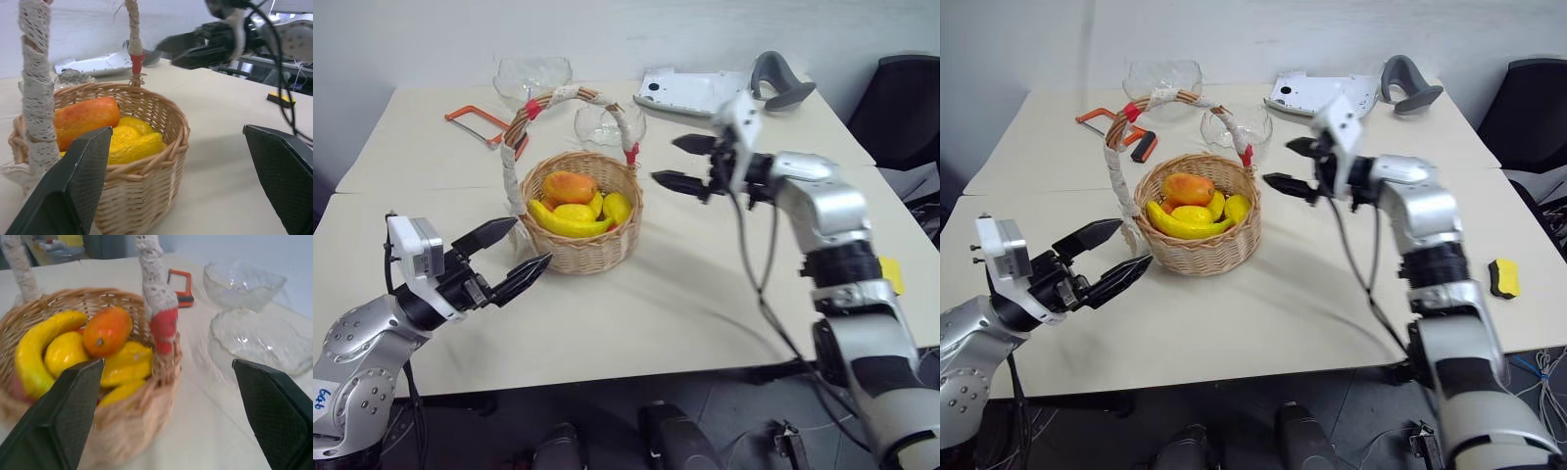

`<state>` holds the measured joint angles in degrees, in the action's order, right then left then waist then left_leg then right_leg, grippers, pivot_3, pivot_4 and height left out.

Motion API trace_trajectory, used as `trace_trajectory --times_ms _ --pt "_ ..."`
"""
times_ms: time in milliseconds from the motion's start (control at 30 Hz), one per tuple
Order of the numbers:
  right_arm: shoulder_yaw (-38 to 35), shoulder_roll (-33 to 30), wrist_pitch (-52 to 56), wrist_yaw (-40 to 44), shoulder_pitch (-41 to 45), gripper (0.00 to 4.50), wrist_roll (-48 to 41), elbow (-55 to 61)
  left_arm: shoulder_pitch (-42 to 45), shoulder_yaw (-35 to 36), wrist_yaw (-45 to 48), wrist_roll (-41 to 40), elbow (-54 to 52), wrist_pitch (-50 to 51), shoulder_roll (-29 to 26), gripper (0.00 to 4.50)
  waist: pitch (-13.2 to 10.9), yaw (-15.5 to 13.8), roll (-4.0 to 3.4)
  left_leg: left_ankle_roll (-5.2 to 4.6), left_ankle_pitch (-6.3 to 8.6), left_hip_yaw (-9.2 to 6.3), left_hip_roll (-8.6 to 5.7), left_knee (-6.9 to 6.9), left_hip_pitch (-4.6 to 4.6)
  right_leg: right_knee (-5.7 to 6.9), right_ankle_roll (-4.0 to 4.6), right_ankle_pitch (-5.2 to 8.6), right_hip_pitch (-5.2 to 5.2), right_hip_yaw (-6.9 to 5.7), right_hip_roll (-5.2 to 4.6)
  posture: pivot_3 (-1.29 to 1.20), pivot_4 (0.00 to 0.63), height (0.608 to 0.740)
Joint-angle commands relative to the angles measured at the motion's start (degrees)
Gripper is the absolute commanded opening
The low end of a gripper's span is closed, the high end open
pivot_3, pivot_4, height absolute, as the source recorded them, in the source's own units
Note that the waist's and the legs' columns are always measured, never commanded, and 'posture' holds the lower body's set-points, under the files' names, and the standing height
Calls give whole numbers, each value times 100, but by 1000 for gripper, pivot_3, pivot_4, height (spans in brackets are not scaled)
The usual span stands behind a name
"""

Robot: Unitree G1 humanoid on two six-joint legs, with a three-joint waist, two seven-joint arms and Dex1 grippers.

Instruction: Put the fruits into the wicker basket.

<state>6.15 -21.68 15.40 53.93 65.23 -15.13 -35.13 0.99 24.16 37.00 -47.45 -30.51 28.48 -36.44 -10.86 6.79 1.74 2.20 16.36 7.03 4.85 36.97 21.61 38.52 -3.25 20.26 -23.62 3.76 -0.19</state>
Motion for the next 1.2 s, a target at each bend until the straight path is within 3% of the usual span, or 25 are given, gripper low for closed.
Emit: trace_trajectory --times_ms 33,100,233,433,600,767,867,1000,1200 --pt "-117 407 -640 219 574 3914 67 -873 47 0 15 -72 -42 -25 -15 4500 0 -1 0 0 2 0 0 -3 1 -1 -1 0 -1 -2 -2 0 150 740" --pt "-76 534 -839 520 769 3410 157 -1330 74 -27 8 -61 -42 -22 -11 4500 -1 -2 -1 -1 6 -3 0 -2 1 0 -2 1 -1 -10 -5 0 150 740" --pt "-16 460 -828 1255 907 1930 279 -1713 60 -25 2 -52 -64 -33 -2 4500 0 -33 -1 -3 8 -9 -2 8 3 -2 -2 1 7 -17 -11 0 150 740" --pt "-272 -82 -498 2132 445 262 10 -936 131 -168 28 -12 -16 -65 62 4500 -1 -49 -1 -8 4 -7 -6 18 2 0 -1 2 14 -16 -15 0 150 740" --pt "-843 -904 682 1908 -792 224 -645 1495 438 -413 144 20 234 -90 95 4500 -1 -167 -1 -9 4 -15 -8 14 6 -4 -1 2 13 -20 -18 0 150 740" --pt "-2491 -1665 1846 455 -2320 223 -1252 3940 791 -797 412 68 569 -70 157 4500 -2 -234 -3 -8 5 -17 -7 13 16 -19 -2 2 11 -22 -16 0 150 740" --pt "-3361 -1868 2167 -271 -3053 223 -1418 4775 1074 -1007 631 151 863 -93 162 4500 -2 -241 -3 -12 2 -22 -12 17 33 -38 -2 2 10 -22 -17 0 150 740" --pt "-4262 -1955 2037 -1351 -3796 223 -1042 5000 1679 -1404 970 331 1415 -160 263 4500 -1 -223 -3 -19 -3 -18 -21 22 34 -39 -12 -4 12 -16 -17 0 150 740" --pt "-4171 -1736 1571 -2116 -4378 223 -595 4378 2345 -1735 1427 607 2063 -347 415 4500 -1 -182 -4 -14 -8 -4 -20 15 27 -35 -13 -5 6 -2 -8 0 150 740"
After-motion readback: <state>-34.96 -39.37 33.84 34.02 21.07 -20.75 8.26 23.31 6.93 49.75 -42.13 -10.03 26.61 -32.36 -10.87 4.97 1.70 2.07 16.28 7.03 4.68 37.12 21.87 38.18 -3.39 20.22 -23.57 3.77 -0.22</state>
